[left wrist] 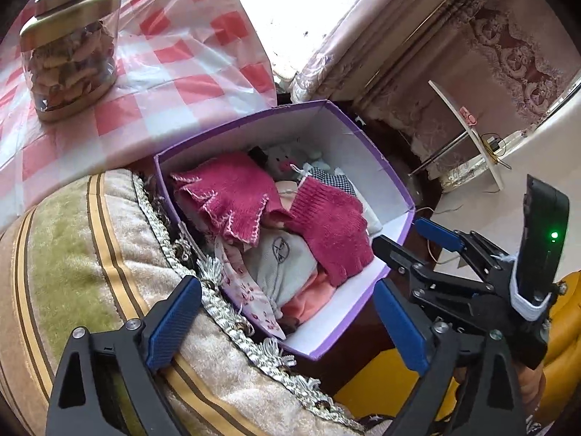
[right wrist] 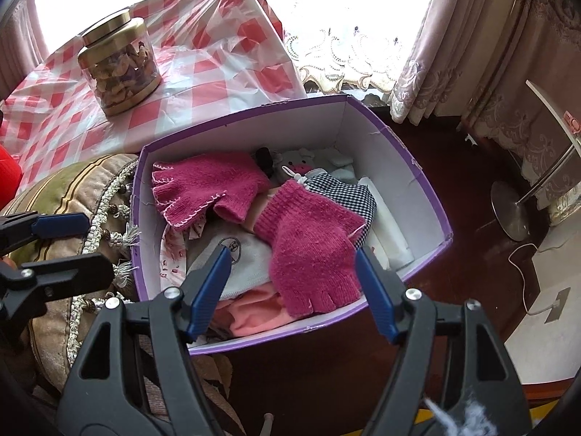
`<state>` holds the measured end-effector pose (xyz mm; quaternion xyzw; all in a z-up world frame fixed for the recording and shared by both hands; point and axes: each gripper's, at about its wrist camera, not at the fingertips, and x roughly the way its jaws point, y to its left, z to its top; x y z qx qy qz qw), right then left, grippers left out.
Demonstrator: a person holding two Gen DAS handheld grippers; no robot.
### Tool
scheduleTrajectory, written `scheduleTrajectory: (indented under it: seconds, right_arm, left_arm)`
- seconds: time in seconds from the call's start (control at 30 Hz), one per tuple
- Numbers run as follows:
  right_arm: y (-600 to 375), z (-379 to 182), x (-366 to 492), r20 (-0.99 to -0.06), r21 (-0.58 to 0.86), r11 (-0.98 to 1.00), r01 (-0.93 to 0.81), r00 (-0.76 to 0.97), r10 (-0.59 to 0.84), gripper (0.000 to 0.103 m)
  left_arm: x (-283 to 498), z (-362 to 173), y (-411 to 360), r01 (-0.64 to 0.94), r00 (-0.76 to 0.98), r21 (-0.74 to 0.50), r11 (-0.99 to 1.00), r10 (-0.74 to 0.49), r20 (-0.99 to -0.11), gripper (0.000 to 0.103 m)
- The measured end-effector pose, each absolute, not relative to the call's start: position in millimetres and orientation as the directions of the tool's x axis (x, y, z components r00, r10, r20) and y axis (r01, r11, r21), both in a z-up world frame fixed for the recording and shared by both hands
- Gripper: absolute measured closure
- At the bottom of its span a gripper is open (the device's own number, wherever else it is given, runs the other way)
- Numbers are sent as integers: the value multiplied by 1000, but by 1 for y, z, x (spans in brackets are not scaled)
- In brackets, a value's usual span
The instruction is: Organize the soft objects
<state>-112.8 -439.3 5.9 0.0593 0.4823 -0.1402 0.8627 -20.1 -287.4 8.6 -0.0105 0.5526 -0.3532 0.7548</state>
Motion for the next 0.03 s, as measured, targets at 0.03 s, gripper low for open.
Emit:
scheduleTrajectory:
  seconds: [0.03]
  right_arm:
    - [-440, 6, -113, -849, -32, 953, 302, 494, -185, 29]
  left_arm:
    - [-20, 8, -288, 521, 144, -404, 752, -544, -827, 5]
